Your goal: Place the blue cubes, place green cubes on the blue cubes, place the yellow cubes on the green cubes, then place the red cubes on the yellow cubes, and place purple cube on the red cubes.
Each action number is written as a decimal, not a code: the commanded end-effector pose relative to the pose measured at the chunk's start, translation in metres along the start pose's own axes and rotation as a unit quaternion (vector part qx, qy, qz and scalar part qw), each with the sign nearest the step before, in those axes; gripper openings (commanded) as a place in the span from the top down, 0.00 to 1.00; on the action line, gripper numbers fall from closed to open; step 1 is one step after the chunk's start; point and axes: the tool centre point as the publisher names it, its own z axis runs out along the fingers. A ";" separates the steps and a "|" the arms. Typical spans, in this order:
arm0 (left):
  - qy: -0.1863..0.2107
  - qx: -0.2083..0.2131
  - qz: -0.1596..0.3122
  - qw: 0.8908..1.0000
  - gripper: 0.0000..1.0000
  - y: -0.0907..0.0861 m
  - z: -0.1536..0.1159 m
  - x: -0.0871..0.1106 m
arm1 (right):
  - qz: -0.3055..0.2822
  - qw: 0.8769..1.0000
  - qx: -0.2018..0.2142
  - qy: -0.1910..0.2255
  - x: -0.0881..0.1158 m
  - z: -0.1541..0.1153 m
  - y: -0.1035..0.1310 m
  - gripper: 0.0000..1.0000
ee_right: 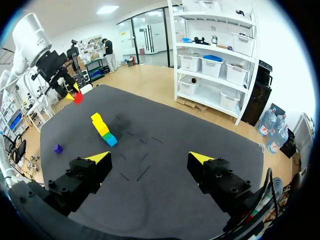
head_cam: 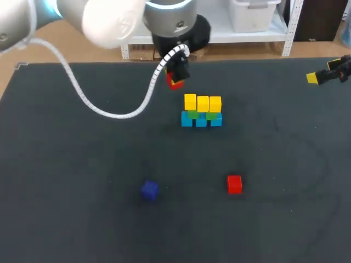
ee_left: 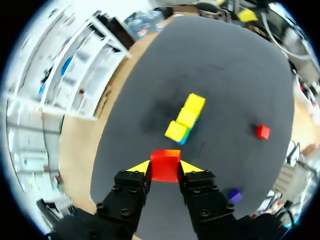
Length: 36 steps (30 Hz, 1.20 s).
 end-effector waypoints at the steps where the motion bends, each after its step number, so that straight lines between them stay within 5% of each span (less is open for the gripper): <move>1: -0.005 0.045 0.089 0.995 1.00 -0.001 0.012 -0.016 | 0.000 1.000 -0.002 -0.001 0.000 0.001 -0.001 0.00; 10: -0.009 0.066 0.160 0.985 1.00 -0.014 0.024 -0.023 | 0.000 1.000 -0.002 -0.001 0.000 0.001 -0.001 0.00; 36: -0.003 0.082 0.177 0.981 1.00 -0.012 0.053 -0.051 | 0.000 1.000 -0.002 -0.001 0.000 0.001 -0.001 0.00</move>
